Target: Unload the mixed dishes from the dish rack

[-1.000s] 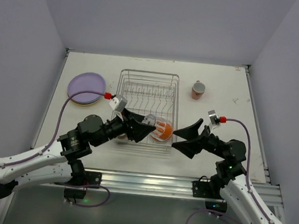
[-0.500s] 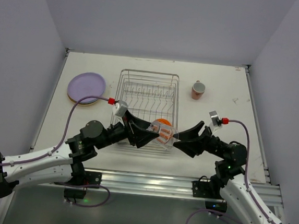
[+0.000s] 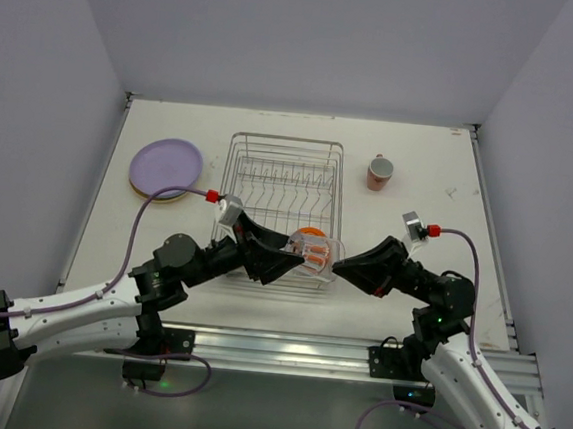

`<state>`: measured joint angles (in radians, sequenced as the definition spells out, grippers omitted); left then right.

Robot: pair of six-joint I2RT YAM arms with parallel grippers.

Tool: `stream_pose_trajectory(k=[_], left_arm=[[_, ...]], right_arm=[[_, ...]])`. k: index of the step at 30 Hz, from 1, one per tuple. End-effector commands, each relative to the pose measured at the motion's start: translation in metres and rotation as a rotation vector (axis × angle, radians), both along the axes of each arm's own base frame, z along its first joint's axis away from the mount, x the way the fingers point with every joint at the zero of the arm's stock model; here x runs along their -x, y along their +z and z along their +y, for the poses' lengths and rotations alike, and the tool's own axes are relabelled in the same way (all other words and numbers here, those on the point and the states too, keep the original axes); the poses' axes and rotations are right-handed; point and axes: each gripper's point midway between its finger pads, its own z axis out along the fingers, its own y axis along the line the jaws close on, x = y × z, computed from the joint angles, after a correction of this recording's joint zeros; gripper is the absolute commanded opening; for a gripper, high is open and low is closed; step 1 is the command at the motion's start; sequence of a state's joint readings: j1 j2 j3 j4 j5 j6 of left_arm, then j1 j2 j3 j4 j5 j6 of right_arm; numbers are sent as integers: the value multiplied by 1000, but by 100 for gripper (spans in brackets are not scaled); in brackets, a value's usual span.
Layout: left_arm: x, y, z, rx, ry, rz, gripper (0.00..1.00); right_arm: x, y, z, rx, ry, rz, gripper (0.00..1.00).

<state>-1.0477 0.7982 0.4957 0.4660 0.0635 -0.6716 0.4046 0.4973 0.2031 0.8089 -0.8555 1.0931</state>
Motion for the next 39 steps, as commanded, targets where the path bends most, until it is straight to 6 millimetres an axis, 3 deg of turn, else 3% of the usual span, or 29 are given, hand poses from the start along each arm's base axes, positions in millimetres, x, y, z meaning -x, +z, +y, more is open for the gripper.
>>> stream_pose_trajectory(k=[1,3,7,11,12,24,30,36,39], left_arm=[[8,19,-3,76,-42,-21,57],[9,17,-3,79,-45,-16,57],[9,10,-4,77,-50,-2,67],[6,7,-3,64,-35,9,97],[6,8,-3,63,-29,10,100],[-4,6,10,26,53,7,100],[-31,-13,34,-140,251,46,100],[-47,-23,59,-245,393,60,100],[-51,-30,73,-311,450,66,100]], right_arm=[[4,6,0,-13,9,-47,10],[4,6,0,-14,18,-42,3],[7,8,0,-30,32,-40,0],[7,8,0,-37,36,-43,0],[7,8,0,-36,36,-40,0],[2,7,1,-26,23,-30,0],[-20,-1,3,63,-72,-4,0],[-58,-10,-6,228,-273,63,0],[-67,-2,-11,292,-330,49,0]])
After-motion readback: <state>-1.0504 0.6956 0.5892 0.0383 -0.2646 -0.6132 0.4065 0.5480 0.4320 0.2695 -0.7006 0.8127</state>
